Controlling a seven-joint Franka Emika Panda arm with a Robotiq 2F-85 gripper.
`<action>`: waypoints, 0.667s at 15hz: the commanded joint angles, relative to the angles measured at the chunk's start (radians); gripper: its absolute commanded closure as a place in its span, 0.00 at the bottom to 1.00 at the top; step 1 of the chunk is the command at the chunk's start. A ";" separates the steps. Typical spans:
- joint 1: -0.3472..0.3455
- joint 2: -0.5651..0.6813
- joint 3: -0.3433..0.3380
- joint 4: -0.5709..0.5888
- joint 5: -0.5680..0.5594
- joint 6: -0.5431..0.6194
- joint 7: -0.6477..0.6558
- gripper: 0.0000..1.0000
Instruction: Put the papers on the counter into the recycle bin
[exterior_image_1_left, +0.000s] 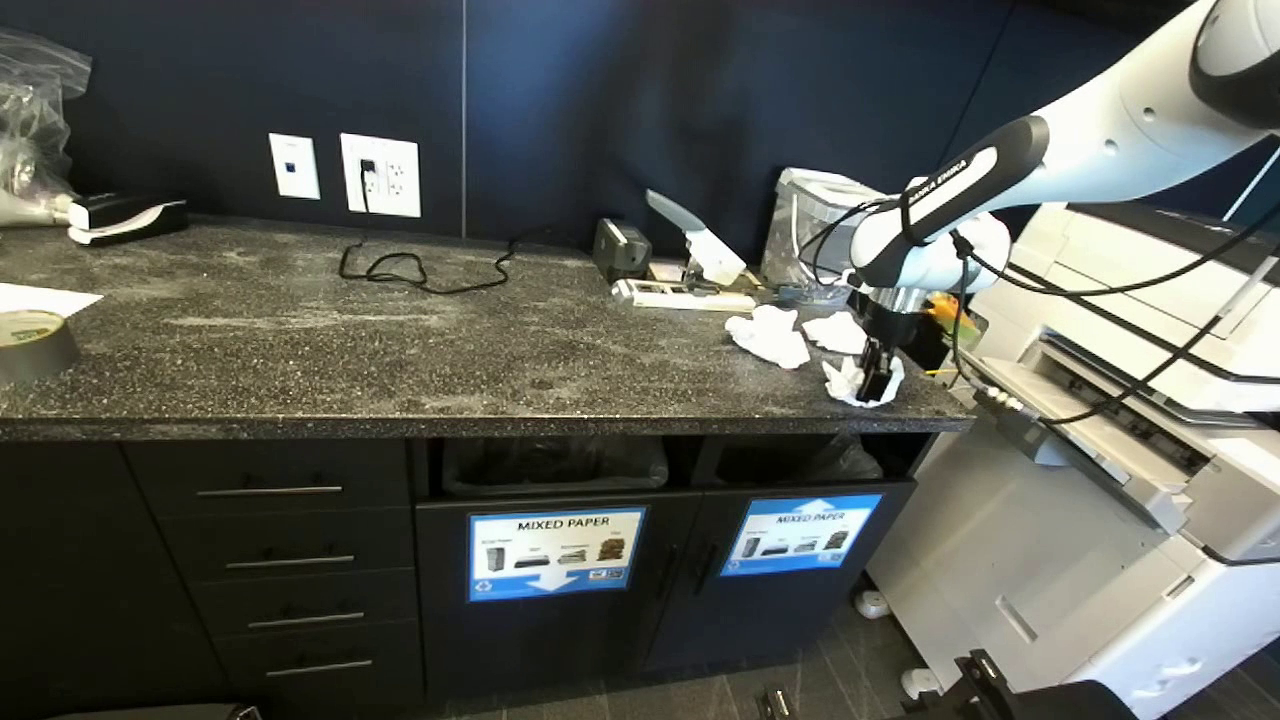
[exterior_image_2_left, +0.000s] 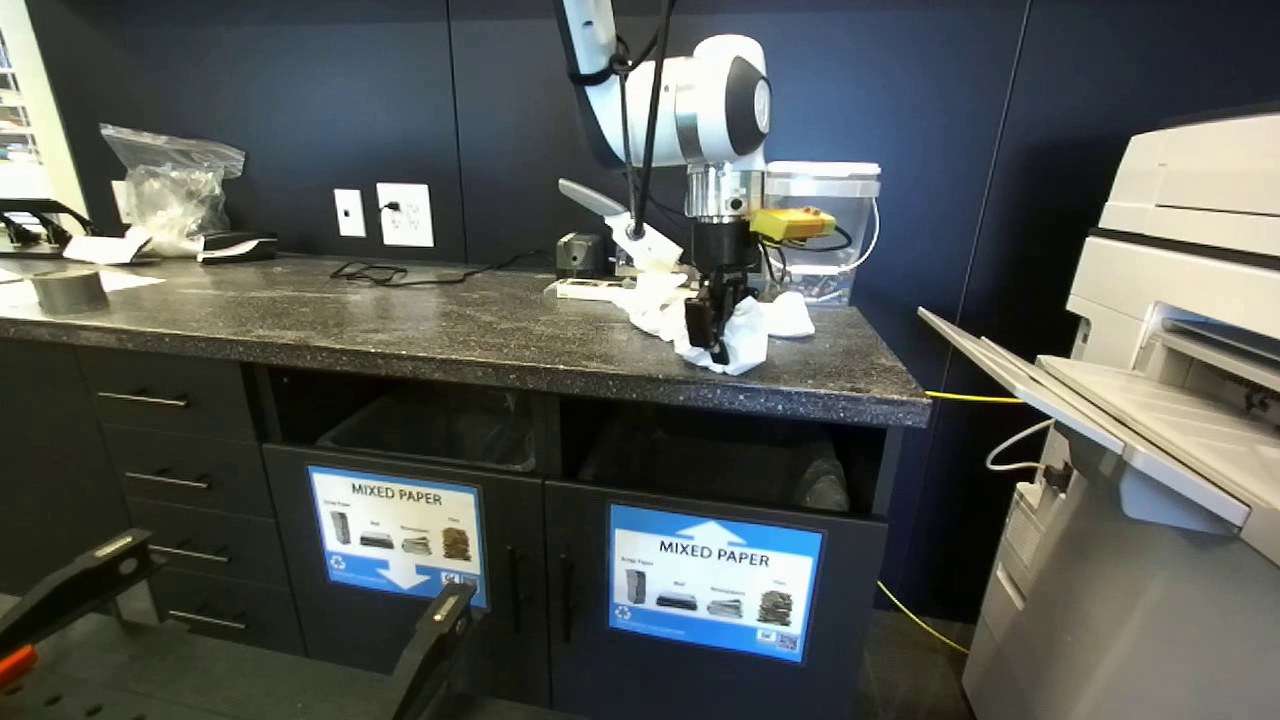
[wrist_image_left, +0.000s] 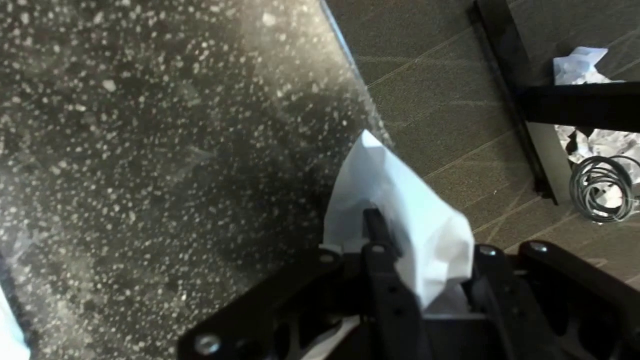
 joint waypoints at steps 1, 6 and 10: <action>-0.003 -0.077 -0.035 -0.133 0.074 0.025 0.012 0.90; -0.055 -0.140 -0.026 -0.256 0.257 0.074 0.020 0.90; -0.069 -0.174 -0.024 -0.376 0.403 0.208 0.054 0.89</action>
